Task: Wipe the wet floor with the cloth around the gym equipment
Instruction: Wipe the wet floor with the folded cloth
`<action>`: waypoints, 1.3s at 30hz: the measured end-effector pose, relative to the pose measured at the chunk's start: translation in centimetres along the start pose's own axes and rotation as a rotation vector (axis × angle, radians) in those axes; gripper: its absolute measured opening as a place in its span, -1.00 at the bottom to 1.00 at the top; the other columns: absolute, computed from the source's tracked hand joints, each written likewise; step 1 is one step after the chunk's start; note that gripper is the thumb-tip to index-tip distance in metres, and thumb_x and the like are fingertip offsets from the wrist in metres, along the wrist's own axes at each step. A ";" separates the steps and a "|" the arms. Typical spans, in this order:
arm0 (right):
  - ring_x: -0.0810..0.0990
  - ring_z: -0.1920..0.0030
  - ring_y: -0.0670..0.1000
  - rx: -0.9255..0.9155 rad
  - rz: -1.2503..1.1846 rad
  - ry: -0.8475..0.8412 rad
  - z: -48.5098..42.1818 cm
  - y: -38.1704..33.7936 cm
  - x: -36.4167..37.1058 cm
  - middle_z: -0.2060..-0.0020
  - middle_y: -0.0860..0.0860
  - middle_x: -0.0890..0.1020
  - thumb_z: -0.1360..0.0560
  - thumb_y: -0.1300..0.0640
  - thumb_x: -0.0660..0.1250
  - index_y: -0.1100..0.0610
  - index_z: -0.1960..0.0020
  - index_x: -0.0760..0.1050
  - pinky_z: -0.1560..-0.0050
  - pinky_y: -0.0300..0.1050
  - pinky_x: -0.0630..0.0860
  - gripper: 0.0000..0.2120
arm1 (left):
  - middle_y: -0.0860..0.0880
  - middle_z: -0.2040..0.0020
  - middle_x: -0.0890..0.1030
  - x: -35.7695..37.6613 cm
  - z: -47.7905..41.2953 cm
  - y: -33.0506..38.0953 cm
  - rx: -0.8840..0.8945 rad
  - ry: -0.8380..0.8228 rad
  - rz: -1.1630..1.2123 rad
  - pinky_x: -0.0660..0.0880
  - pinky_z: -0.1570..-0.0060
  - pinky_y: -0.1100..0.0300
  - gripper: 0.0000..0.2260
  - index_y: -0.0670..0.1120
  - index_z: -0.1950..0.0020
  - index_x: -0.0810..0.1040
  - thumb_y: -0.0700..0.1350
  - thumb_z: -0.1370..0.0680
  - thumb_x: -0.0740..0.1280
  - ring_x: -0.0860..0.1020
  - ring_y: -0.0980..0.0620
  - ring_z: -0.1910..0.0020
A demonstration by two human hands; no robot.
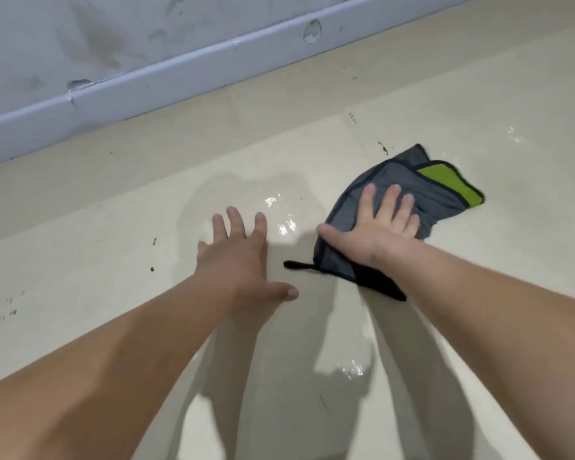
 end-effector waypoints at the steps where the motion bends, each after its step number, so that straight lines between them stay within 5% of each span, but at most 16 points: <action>1: -0.46 -0.57 0.24 -0.099 0.024 0.045 0.7 -1.6 0.8 -0.59 0.14 -0.41 -0.43 -0.56 0.05 -0.04 -0.62 -0.39 -0.54 0.22 -0.38 0.06 | -0.14 -0.67 -0.36 0.0 -0.1 0.1 -0.001 -0.010 0.001 0.12 -0.53 -0.32 0.33 0.13 -0.65 -0.35 0.62 -0.19 0.37 -0.32 -0.25 -0.65; 5: -0.48 -0.57 0.13 -0.581 0.289 0.085 5.0 -4.2 4.3 -0.62 0.04 -0.36 -0.54 -0.48 -0.08 -0.12 -0.65 -0.29 -0.56 0.19 -0.39 -0.16 | -0.17 -0.67 -0.34 -0.4 -0.3 -0.2 -0.017 -0.017 -0.015 0.14 -0.52 -0.34 0.31 0.12 -0.65 -0.34 0.62 -0.20 0.37 -0.29 -0.28 -0.65; 7: -0.50 -0.56 0.05 -0.645 0.381 0.019 5.3 -1.8 3.9 -0.60 -0.04 -0.40 -0.52 -0.50 -0.11 -0.17 -0.63 -0.33 -0.57 0.14 -0.39 -0.17 | -0.15 -0.68 -0.33 -0.4 -0.1 0.0 -0.026 -0.013 -0.023 0.16 -0.52 -0.31 0.32 0.14 -0.64 -0.34 0.63 -0.19 0.37 -0.28 -0.25 -0.66; 12: -0.52 -0.55 -0.01 -0.439 0.421 -0.086 3.9 7.2 1.5 -0.54 -0.12 -0.49 -0.55 -0.47 -0.15 -0.23 -0.57 -0.46 -0.57 0.10 -0.38 -0.23 | -0.15 -0.69 -0.20 -1.2 0.0 1.0 -0.113 -0.048 -0.109 0.24 -0.48 -0.30 0.30 0.05 -0.66 -0.20 0.53 -0.18 0.46 -0.11 -0.26 -0.66; 15: -0.50 -0.56 0.02 -0.264 0.365 -0.131 4.8 14.5 0.5 -0.55 -0.10 -0.49 -0.60 -0.39 -0.15 -0.21 -0.56 -0.48 -0.59 0.10 -0.33 -0.28 | -0.16 -0.68 -0.25 -3.0 0.8 6.2 -0.085 0.032 -0.224 0.12 -0.53 -0.31 0.09 -0.04 -0.67 -0.15 0.15 -0.39 0.51 -0.12 -0.31 -0.66; 17: -0.50 -0.56 0.05 -0.181 0.363 -0.173 6.6 19.5 0.5 -0.54 -0.07 -0.51 -0.61 -0.38 -0.11 -0.18 -0.55 -0.51 -0.59 0.09 -0.31 -0.25 | -0.16 -0.68 -0.24 -3.5 2.1 12.1 0.077 0.104 -0.247 0.11 -0.56 -0.25 -0.01 -0.06 -0.66 -0.08 -0.03 -0.41 0.49 -0.09 -0.28 -0.67; 21: -0.54 -0.54 0.05 -0.136 0.390 -0.271 11.5 28.8 1.4 -0.49 -0.06 -0.58 -0.55 -0.45 -0.01 -0.19 -0.51 -0.57 -0.60 0.08 -0.28 -0.13 | -0.13 -0.69 -0.20 -2.9 6.8 24.3 0.481 0.061 -0.216 0.30 -0.50 -0.09 -0.22 -0.06 -0.62 0.10 0.00 -0.52 0.45 0.07 -0.18 -0.64; 24: -0.59 -0.50 0.04 -0.151 0.386 -0.288 13.9 34.6 1.8 -0.47 -0.07 -0.61 -0.51 -0.51 -0.02 -0.21 -0.48 -0.61 -0.59 0.08 -0.31 -0.09 | -0.07 -0.67 -0.05 -3.8 10.6 30.9 0.612 0.013 -0.282 0.48 -0.22 -0.04 -0.43 -0.04 -0.51 0.26 0.00 -0.58 0.40 0.32 -0.13 -0.49; 31: -0.54 -0.54 0.05 -0.010 0.129 -0.117 10.4 44.2 -1.3 -0.51 -0.07 -0.55 -0.44 -0.59 -0.07 -0.20 -0.54 -0.51 -0.58 0.11 -0.36 -0.05 | 0.01 -0.64 0.13 -1.7 15.5 38.8 0.492 -0.151 -0.397 0.51 -0.29 -0.07 -0.53 0.01 -0.54 0.30 0.02 -0.65 0.28 0.48 -0.12 -0.42; 35: -0.48 -0.57 0.09 0.002 0.018 0.049 10.3 45.9 -0.9 -0.56 -0.03 -0.48 -0.47 -0.56 -0.16 -0.14 -0.59 -0.44 -0.57 0.16 -0.35 -0.10 | -0.04 -0.41 0.31 2.4 17.4 44.0 0.367 -0.175 -0.150 0.51 -0.21 -0.02 -0.66 -0.04 -0.32 0.41 0.08 -0.62 0.32 0.50 -0.09 -0.28; 37: -0.36 -0.61 0.13 -0.056 -0.057 0.195 12.0 45.8 0.4 -0.62 0.02 -0.33 -0.51 -0.52 -0.13 -0.11 -0.65 -0.29 -0.59 0.20 -0.26 -0.13 | -0.07 -0.28 0.35 4.7 18.0 46.7 0.334 -0.119 0.028 0.50 -0.13 0.00 -0.72 -0.07 -0.21 0.41 0.01 -0.58 0.36 0.48 -0.11 -0.19; 39: -0.03 -0.64 0.22 -0.146 -0.095 0.343 14.7 46.2 1.5 -0.66 0.13 0.01 -0.55 -0.46 0.00 -0.02 -0.66 0.08 -0.58 0.28 0.01 -0.18 | -0.16 -0.31 0.38 6.6 18.9 49.6 0.398 0.009 0.014 0.42 -0.21 0.03 -0.71 -0.14 -0.26 0.42 -0.11 -0.56 0.28 0.41 -0.18 -0.26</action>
Point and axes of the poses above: each hand's wrist, its own z-axis away from the middle knuckle, its own x-axis out of the palm, y = z × x, the point moved 8 cm from there along -z, towards the middle knuckle
